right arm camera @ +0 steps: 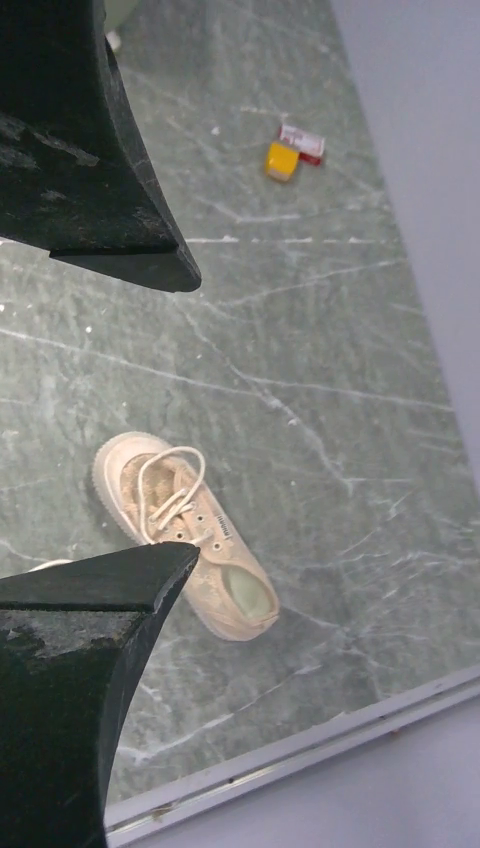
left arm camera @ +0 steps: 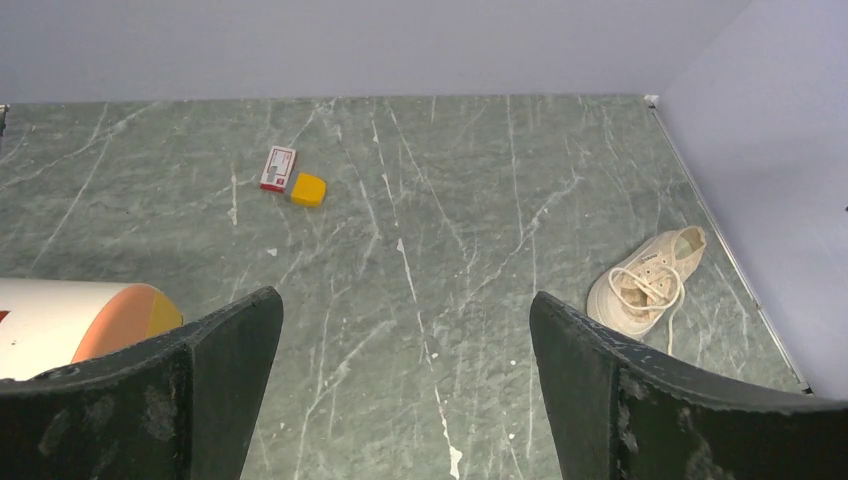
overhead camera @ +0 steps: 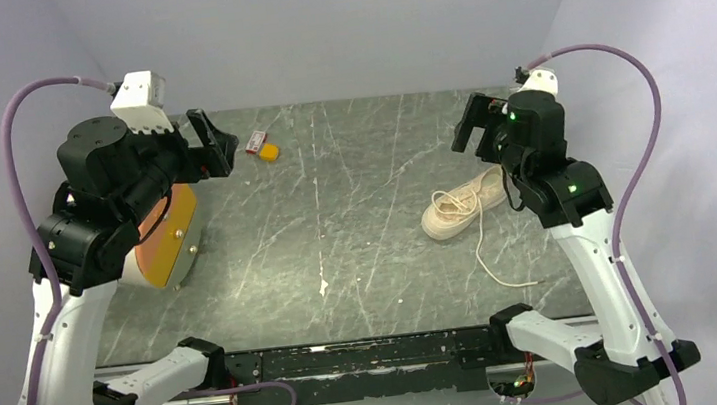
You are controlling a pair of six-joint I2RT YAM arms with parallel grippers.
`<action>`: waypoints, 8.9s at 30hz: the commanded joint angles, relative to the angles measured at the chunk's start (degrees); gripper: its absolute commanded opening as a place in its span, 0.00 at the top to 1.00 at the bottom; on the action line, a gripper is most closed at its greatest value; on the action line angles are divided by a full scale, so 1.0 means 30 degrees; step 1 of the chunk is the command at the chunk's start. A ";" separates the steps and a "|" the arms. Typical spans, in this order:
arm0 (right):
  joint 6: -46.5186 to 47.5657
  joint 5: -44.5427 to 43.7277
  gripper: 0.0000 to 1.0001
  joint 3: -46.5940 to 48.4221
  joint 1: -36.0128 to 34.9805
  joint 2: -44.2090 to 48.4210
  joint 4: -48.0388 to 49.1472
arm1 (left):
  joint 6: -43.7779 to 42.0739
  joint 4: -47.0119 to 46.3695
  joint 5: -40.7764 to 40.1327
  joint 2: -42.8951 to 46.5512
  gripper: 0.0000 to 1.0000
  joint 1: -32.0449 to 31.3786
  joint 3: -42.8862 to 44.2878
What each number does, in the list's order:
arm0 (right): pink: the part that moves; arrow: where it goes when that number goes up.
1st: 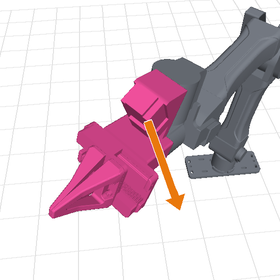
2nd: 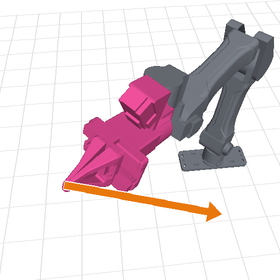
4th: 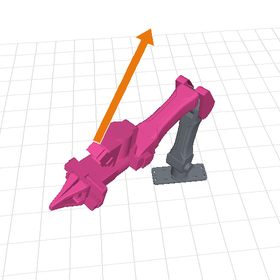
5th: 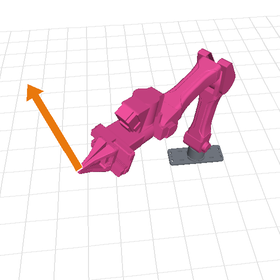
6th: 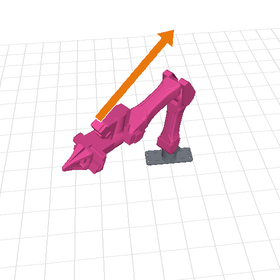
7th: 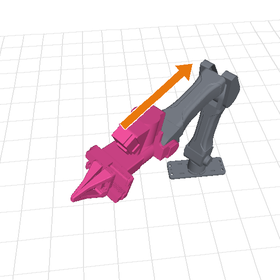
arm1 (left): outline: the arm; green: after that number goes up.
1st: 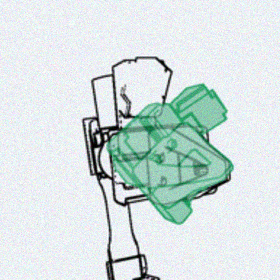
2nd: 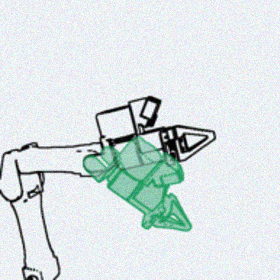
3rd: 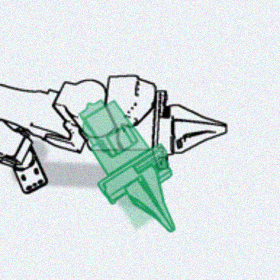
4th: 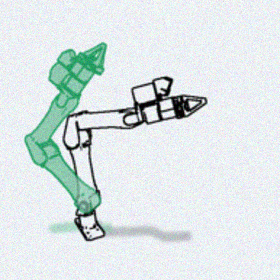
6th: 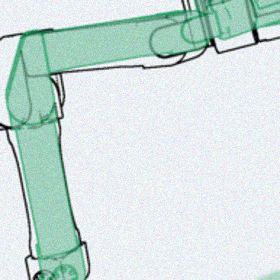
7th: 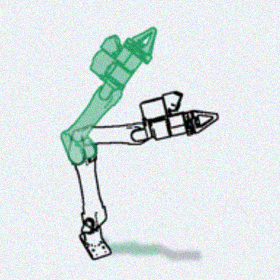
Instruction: Tie the shoes
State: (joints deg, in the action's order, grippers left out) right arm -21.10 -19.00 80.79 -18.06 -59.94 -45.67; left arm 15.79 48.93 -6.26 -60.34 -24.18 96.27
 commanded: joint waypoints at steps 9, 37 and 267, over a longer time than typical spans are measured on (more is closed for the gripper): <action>0.0100 -0.1841 0.00 -0.1316 0.0054 -0.0527 0.1799 | 0.0122 -0.0245 0.0300 0.0235 0.03 -0.0112 0.0138; 0.1437 0.6219 0.25 -0.8752 0.9942 -0.8229 0.2972 | 0.0585 0.1388 0.1411 -0.1248 0.03 -0.0112 0.0383; -0.5461 0.0890 0.79 -0.9119 -0.9203 -1.2225 0.3684 | -0.3672 -0.9242 1.3282 -0.8023 0.11 -0.1692 -1.5787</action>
State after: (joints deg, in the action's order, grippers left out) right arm -32.34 -5.04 56.01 -45.47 -96.53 -33.08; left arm 7.62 22.90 32.03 -83.44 -29.41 48.77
